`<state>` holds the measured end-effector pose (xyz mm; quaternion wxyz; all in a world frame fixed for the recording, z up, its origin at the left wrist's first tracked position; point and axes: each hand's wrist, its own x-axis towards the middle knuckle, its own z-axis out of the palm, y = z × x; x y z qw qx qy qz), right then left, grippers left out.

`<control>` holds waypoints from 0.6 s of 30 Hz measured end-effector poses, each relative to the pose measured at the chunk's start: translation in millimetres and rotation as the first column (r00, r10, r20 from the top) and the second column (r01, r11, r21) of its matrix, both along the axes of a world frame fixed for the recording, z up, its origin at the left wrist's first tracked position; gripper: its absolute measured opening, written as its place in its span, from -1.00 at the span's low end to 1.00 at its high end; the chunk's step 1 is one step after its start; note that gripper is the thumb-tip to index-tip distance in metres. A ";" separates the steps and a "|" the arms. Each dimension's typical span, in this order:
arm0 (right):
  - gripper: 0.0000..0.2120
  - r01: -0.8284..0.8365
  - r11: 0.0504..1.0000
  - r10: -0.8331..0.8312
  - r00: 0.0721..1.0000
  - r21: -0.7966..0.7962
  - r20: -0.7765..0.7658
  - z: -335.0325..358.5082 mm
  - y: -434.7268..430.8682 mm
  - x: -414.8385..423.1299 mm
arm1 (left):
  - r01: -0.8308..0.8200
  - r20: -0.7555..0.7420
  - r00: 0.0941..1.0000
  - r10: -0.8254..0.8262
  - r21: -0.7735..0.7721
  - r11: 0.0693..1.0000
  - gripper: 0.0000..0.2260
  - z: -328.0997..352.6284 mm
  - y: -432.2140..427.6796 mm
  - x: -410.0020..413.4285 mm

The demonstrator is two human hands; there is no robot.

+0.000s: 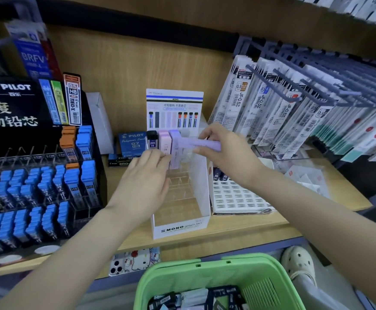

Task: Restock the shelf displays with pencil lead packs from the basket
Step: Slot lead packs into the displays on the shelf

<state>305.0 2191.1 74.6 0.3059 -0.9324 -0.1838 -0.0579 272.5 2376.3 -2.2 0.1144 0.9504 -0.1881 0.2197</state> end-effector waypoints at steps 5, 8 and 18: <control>-0.89 -0.046 0.990 0.063 0.990 -0.130 0.123 -0.1 8.8 14.6 | 0.001 0.060 0.998 -0.001 -0.009 1.000 -0.58 -7.7 -2.3 -0.4; -0.84 -0.084 0.984 0.101 0.989 -0.160 0.105 1.4 16.1 20.3 | -0.005 0.083 0.997 0.004 0.004 1.000 -0.63 -11.1 -1.8 -2.8; -0.83 -0.164 0.931 0.215 0.968 -0.327 0.126 13.9 28.7 29.4 | 0.001 0.113 0.994 -0.001 -0.002 1.000 -0.60 -9.3 1.5 -2.7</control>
